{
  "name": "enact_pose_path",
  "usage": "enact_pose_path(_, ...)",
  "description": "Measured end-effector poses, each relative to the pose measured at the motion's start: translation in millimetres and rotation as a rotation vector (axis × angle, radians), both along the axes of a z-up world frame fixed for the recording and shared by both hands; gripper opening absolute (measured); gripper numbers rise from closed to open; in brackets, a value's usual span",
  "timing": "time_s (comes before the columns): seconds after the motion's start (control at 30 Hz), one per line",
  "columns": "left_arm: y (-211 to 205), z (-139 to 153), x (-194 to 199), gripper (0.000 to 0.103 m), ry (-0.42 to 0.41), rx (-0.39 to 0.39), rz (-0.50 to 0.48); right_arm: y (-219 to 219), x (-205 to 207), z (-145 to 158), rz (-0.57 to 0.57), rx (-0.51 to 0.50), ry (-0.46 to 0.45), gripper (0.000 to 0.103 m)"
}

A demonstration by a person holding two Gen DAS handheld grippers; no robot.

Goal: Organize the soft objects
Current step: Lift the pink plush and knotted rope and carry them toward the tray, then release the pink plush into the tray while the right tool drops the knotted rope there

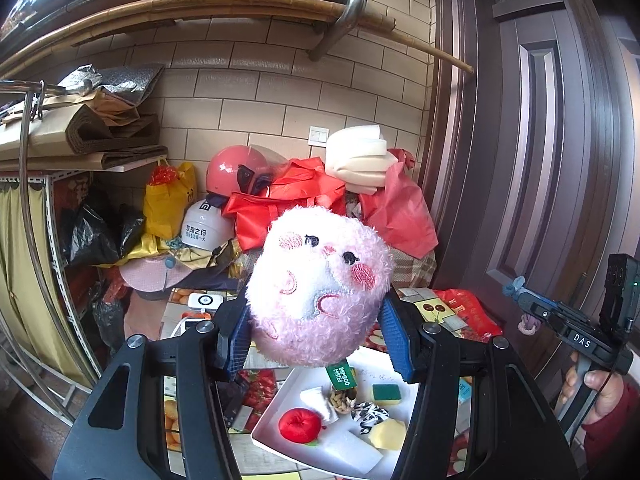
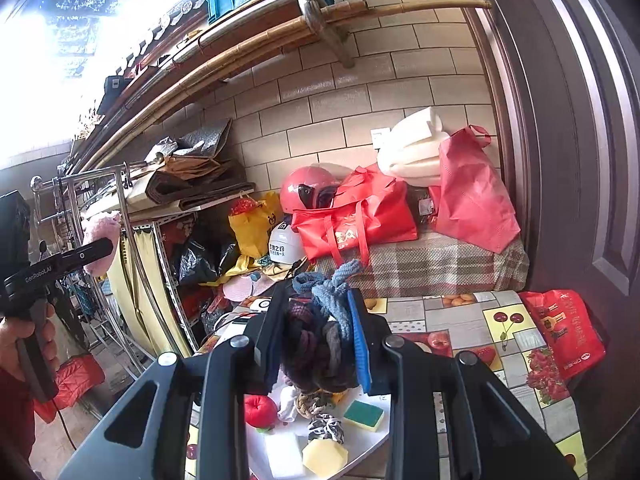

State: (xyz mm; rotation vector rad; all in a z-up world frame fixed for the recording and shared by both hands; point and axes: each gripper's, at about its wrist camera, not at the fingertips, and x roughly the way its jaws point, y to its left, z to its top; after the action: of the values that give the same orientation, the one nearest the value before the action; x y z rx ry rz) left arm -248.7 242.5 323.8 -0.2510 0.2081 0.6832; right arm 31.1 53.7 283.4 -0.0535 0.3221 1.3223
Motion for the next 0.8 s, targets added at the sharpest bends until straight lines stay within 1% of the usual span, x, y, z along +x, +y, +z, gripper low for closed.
enact_pose_path(0.13, 13.3, -17.0, 20.0, 0.056, 0.046, -0.027, 0.004, 16.0, 7.5, -13.8, 0.009, -0.037, 0.022, 0.029)
enact_pose_path(0.27, 25.1, -42.5, 46.3, 0.056, 0.104, -0.064, -0.006, 31.8, 15.0, -29.4, 0.01, -0.079, 0.05, 0.029)
enact_pose_path(0.47, 33.6, -99.3, 96.1, 0.056, 0.234, -0.131, -0.057, 58.6, 25.6, -58.2, 0.014, -0.155, 0.098, 0.029)
enact_pose_path(0.57, 32.0, -124.8, 114.0, 0.056, 0.275, -0.156, -0.083, 77.2, 27.9, -78.0, 0.027, -0.208, 0.124, 0.029)
enact_pose_path(0.8, 40.0, -195.6, 158.5, 0.056, 0.434, -0.223, -0.117, 120.7, 28.8, -131.8, 0.039, -0.352, 0.144, 0.029)
